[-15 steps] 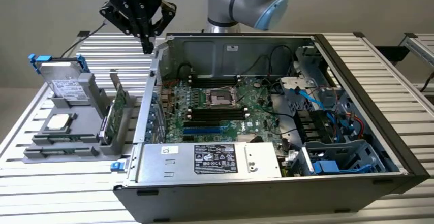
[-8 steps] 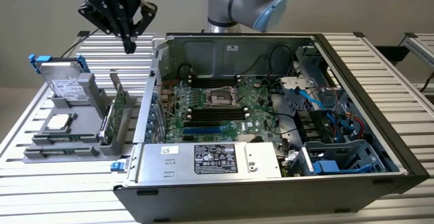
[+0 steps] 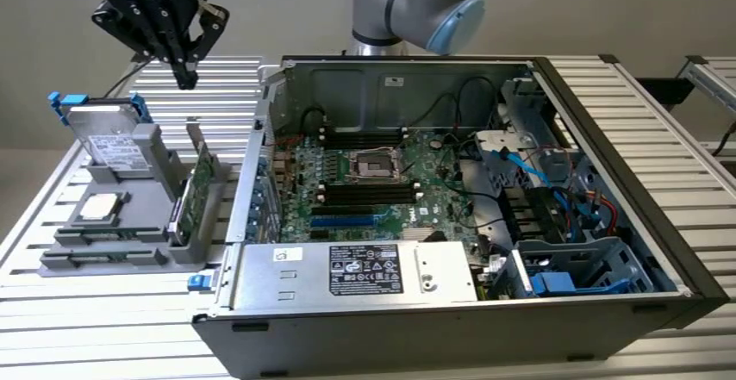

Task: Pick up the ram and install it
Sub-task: 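Reach for the ram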

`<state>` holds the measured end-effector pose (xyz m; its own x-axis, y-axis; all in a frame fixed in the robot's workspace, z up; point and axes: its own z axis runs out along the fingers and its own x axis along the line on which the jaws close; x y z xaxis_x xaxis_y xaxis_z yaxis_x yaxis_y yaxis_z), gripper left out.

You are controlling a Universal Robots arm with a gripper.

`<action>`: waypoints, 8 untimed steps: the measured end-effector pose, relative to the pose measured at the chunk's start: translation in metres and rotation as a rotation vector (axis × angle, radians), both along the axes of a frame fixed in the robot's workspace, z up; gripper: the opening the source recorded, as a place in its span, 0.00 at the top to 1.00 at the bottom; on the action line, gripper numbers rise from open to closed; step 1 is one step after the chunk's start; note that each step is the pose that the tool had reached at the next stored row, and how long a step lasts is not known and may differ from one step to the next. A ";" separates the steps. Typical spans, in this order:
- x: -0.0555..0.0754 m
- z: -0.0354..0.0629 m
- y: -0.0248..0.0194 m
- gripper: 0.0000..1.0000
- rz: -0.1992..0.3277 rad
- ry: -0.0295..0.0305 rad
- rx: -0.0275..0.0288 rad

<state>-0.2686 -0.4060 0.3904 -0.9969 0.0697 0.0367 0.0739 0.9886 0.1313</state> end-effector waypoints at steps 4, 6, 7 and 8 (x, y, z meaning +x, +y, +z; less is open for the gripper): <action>-0.018 -0.0001 -0.0020 0.90 0.000 0.0044 0.0145; -0.027 -0.0002 -0.0022 0.90 0.000 0.0050 0.0157; -0.032 -0.0003 -0.0023 0.90 0.000 0.0050 0.0162; -0.036 -0.0004 -0.0023 0.90 0.000 0.0052 0.0165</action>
